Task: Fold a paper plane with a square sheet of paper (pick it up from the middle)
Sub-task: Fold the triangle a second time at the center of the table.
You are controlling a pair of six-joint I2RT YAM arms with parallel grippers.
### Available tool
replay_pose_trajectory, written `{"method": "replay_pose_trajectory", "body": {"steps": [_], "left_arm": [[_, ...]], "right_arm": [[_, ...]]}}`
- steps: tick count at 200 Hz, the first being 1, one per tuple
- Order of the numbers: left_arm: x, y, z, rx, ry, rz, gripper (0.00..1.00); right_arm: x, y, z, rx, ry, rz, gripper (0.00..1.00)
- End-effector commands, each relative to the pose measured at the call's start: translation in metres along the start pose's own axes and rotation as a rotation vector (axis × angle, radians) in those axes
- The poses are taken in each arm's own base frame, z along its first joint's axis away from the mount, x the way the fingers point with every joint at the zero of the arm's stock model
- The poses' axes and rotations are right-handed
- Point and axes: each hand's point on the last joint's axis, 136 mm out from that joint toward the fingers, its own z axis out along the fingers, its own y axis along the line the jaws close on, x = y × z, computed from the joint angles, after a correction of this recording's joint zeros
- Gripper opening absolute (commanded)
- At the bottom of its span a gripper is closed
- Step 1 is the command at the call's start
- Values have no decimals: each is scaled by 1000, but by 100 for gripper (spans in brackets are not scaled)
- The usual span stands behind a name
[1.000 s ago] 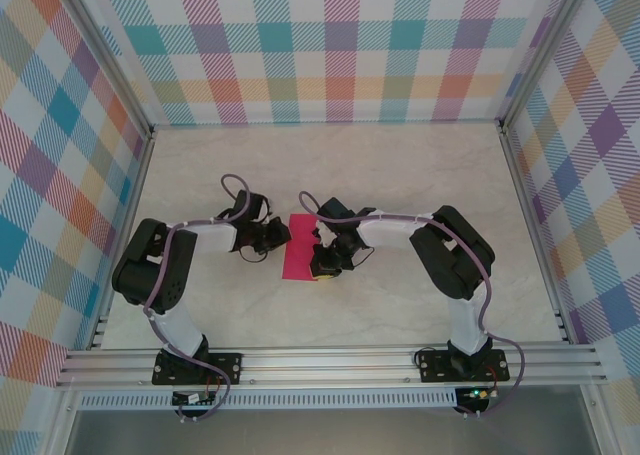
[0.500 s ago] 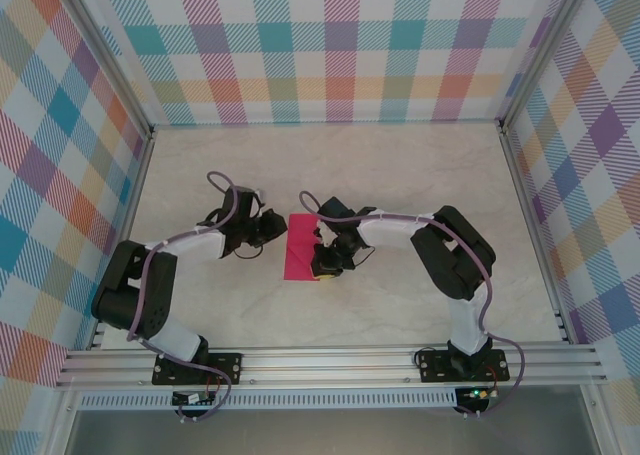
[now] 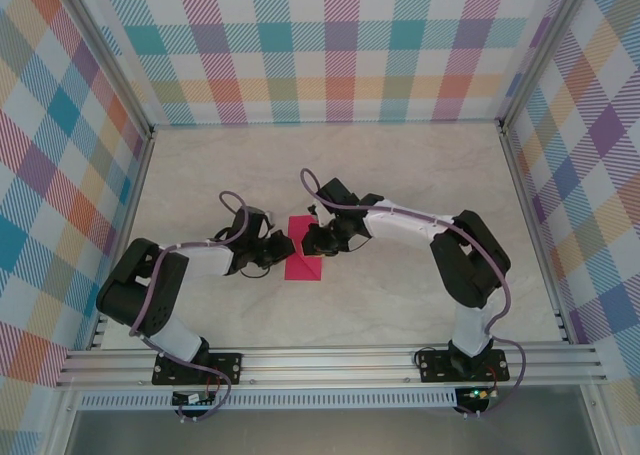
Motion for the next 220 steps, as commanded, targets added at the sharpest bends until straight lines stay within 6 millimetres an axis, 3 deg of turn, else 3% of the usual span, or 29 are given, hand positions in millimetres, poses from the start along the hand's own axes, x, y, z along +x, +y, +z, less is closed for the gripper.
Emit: {"method": "replay_pose_trajectory", "body": {"steps": [1, 76, 139, 178, 220], "left_arm": [[0, -12, 7, 45, 7, 9, 10], [-5, -14, 3, 30, -11, 0, 10], [-6, -29, -18, 69, -49, 39, 11], [-5, -33, -9, 94, -30, 45, 10], [-4, -11, 8, 5, -13, 13, 8]], "right_arm": [[-5, -7, 11, 18, 12, 16, 18], [-7, -23, 33, 67, 50, 35, 15], [-7, -24, 39, 58, 65, 22, 14], [-8, -17, 39, 17, 66, 9, 14], [-5, -11, 40, -18, 82, -3, 12]]}}
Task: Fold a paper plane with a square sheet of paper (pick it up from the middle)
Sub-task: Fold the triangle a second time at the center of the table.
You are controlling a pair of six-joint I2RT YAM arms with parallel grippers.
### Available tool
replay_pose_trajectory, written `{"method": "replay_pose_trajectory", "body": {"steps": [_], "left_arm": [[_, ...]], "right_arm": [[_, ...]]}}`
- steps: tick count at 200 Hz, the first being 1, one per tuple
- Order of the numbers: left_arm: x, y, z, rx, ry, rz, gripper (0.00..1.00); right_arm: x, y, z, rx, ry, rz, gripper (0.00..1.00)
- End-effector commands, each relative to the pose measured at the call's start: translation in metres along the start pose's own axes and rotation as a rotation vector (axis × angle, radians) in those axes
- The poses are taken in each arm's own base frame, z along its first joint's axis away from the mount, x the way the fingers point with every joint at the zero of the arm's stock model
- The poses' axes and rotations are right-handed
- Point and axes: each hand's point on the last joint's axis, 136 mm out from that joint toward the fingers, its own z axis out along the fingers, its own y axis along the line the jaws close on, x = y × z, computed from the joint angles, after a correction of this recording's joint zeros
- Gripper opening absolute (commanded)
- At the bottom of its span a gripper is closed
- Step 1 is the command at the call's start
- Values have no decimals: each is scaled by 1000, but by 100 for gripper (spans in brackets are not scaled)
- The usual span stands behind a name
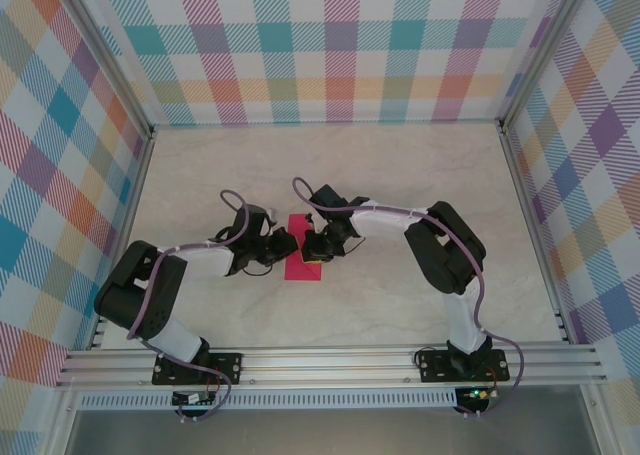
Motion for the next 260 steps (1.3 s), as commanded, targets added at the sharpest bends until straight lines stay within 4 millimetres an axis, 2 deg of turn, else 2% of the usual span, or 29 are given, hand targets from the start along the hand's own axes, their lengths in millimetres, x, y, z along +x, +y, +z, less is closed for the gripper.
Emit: {"method": "replay_pose_trajectory", "body": {"steps": [1, 50, 119, 144, 162, 178, 194, 221, 260], "left_arm": [[-3, 4, 9, -32, -1, 3, 8], [-5, 16, 14, -81, -19, -29, 7], [0, 22, 13, -109, -4, -47, 8], [0, 12, 10, -71, 3, -37, 10], [-3, -5, 7, 4, -2, -26, 13], [-6, -18, 4, 63, -15, -17, 16], [-8, -21, 3, 73, -24, -9, 16], [-6, -11, 8, 33, -14, -23, 16], [2, 16, 17, -78, 15, -60, 13]], "right_arm": [[-5, 13, -1, -55, 6, -45, 12], [3, 12, 1, -65, 35, -60, 12], [3, -9, 11, 42, 57, -22, 13], [6, -11, 12, 47, 71, -22, 13], [7, -8, 11, 35, 77, -31, 13], [7, -2, 9, 8, 81, -46, 13], [8, 4, 7, -23, 80, -63, 13], [6, 12, 2, -51, 67, -84, 13], [9, 7, 6, -41, 80, -75, 13]]}}
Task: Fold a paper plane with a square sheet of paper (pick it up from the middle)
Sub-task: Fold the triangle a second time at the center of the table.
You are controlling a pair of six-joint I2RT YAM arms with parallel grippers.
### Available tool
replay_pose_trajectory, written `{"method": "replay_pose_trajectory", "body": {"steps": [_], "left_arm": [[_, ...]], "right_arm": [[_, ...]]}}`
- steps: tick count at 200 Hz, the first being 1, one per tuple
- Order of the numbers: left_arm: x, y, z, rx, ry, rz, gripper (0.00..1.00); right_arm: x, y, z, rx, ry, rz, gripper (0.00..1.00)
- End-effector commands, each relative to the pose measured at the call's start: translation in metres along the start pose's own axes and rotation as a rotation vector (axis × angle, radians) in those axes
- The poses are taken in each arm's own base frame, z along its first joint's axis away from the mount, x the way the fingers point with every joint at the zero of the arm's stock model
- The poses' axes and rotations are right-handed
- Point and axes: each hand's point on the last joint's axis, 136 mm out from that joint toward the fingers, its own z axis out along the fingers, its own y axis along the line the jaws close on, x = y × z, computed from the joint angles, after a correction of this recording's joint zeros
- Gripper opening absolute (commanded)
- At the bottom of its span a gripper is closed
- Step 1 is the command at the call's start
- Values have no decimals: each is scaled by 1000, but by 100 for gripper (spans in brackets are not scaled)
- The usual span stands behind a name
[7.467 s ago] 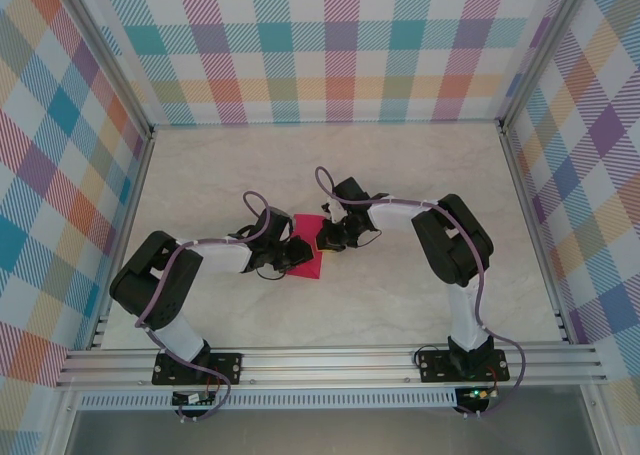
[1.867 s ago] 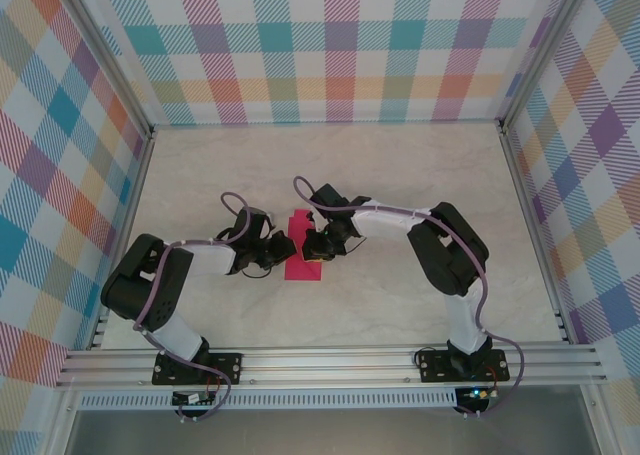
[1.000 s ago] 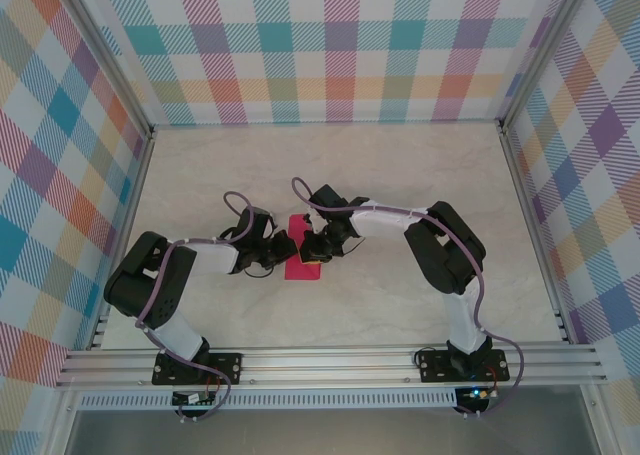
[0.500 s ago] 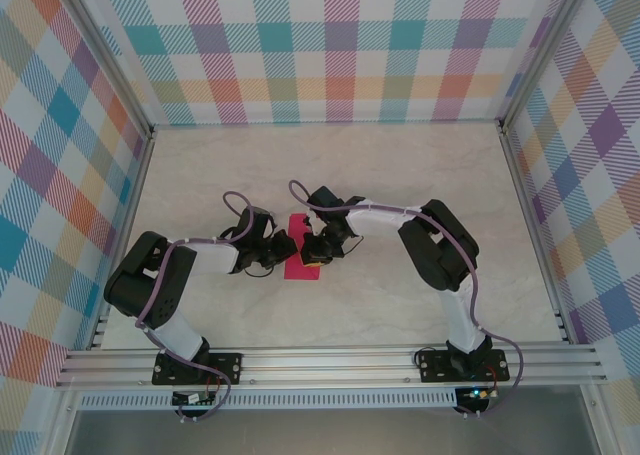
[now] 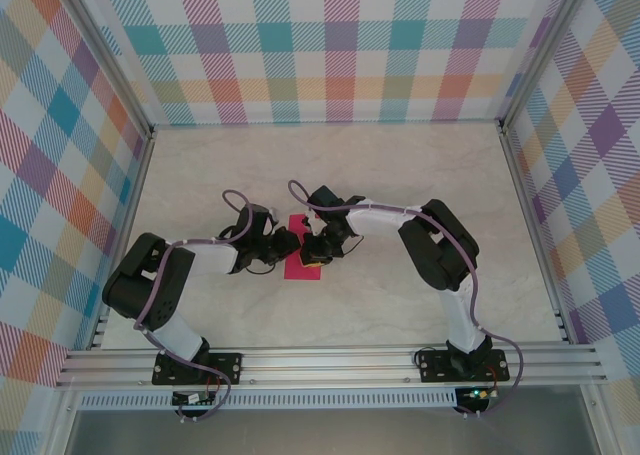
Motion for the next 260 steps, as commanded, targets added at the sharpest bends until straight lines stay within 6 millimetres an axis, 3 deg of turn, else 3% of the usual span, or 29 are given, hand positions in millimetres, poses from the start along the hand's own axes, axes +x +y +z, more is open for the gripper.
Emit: {"method": "replay_pose_trajectory", "body": {"steps": [1, 59, 145, 214, 235, 260], "left_arm": [[8, 16, 7, -80, 27, -24, 13], [13, 41, 9, -192, 38, -51, 10], [14, 47, 5, -223, 30, -53, 9], [13, 47, 3, -229, 28, -48, 9], [12, 41, 2, -207, 29, -40, 9], [6, 16, 2, -127, 28, -19, 12]], "right_arm": [[1, 8, -2, -27, 7, -34, 13], [15, -13, 5, 38, 52, -9, 13], [61, -39, 4, 83, 156, 13, 13], [87, -45, -5, 81, 191, -3, 13], [83, -37, -15, 73, 157, -27, 13], [56, -11, -43, 30, -12, -69, 14]]}}
